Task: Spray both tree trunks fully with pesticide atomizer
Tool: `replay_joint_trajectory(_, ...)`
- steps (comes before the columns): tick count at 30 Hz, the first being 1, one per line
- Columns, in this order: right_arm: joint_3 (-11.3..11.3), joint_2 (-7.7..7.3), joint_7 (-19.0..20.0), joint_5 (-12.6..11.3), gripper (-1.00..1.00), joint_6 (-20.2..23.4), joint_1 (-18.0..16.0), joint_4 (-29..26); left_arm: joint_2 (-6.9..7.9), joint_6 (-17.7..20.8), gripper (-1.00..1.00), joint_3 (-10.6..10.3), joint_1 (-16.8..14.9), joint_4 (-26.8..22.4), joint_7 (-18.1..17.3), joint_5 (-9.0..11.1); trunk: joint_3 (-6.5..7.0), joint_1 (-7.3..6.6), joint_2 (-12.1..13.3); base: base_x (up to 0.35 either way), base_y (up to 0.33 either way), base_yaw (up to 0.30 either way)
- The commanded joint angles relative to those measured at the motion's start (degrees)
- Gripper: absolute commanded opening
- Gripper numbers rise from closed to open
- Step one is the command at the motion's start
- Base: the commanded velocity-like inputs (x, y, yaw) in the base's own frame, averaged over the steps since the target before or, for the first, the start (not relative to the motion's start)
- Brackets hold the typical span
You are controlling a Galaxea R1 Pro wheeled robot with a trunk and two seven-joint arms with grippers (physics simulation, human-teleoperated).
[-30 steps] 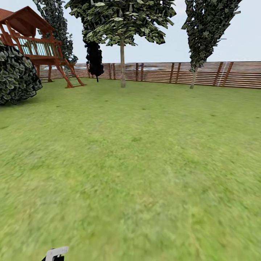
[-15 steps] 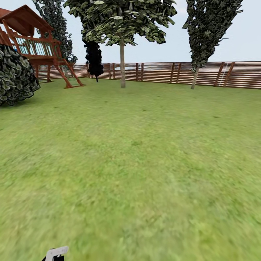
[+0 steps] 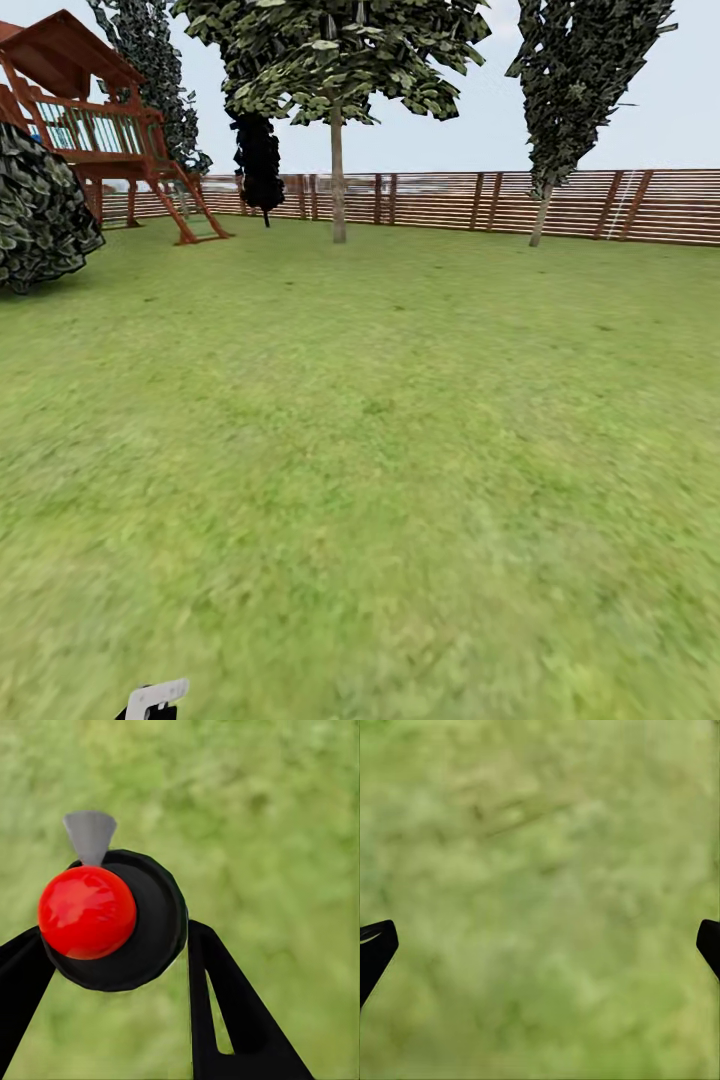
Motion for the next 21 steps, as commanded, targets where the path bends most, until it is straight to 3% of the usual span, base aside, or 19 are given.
replay_joint_trajectory(1, 0.5, 0.02, -0.19, -0.45, 1.0, -0.17, -0.04, 0.06, 0.0, -0.21, -1.0, 0.2, -0.05, 0.07, 0.32, -0.61, -0.05, 0.03, -0.02, 0.34, 0.0, 0.0)
replay_joint_trajectory(21, 0.5, 0.02, -0.19, -0.45, 1.0, -0.17, -0.04, 0.06, 0.0, -0.21, -1.0, 0.2, -0.03, 0.07, 0.32, -0.61, -0.05, 0.03, -0.02, 0.34, 0.0, 0.0)
